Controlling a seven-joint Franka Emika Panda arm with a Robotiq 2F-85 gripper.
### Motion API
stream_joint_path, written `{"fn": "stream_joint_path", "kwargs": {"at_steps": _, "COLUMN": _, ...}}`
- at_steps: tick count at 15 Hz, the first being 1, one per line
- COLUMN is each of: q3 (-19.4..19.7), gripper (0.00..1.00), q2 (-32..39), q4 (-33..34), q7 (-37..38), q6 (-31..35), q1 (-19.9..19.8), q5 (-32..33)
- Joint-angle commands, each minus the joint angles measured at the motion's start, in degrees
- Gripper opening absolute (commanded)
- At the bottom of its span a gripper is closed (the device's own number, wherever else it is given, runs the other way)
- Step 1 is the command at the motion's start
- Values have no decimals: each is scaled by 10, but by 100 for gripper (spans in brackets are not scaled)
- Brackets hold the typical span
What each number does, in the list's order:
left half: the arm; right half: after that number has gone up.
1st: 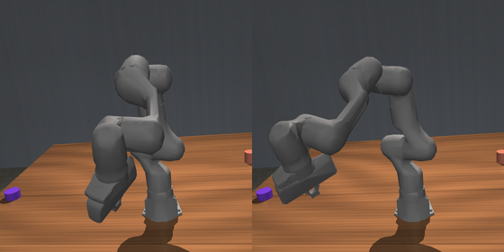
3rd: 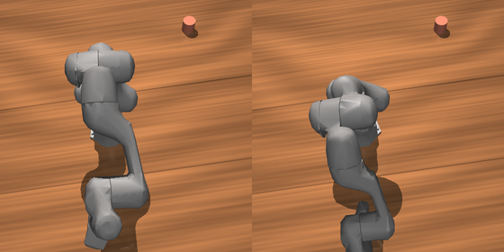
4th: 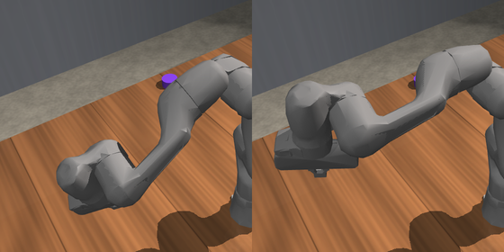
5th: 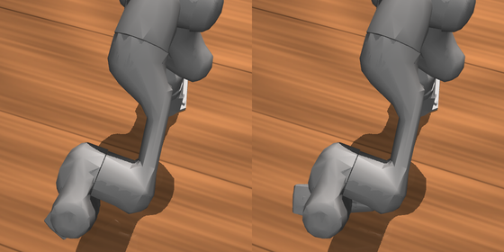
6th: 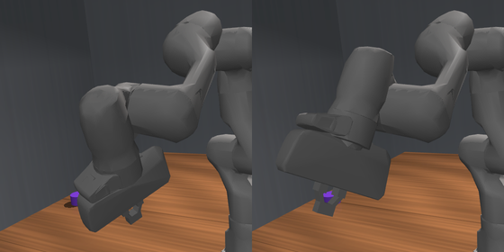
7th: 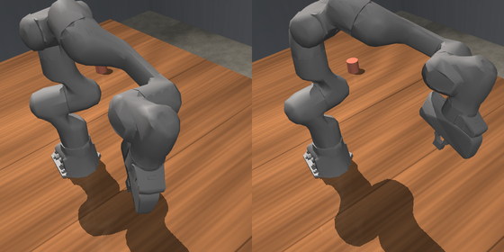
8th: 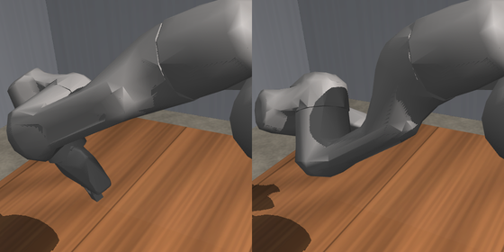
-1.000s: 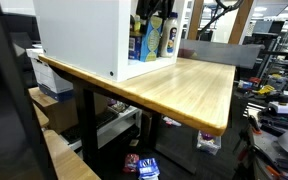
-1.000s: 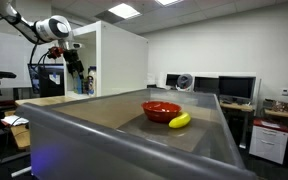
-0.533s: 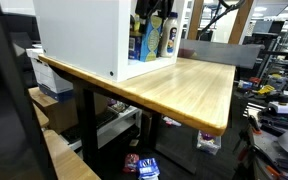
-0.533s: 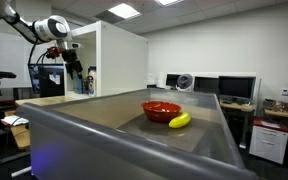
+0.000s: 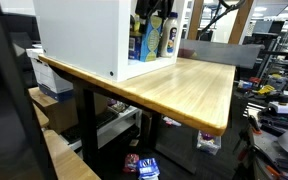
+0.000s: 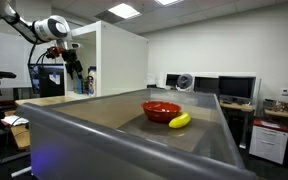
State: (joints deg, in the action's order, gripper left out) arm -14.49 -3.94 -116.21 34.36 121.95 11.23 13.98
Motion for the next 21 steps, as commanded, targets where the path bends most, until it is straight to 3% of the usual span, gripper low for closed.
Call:
{"fn": "stream_joint_path", "kwargs": {"at_steps": 1, "q3": -1, "gripper": 100, "q2": -10, "q4": -7, "q7": 16, "q6": -3, "q1": 1, "q5": 7}}
{"fn": "stream_joint_path", "kwargs": {"at_steps": 21, "q3": 7, "gripper": 100, "q2": -29, "q4": -20, "q7": -10, "q6": -9, "q1": 2, "q5": -17}}
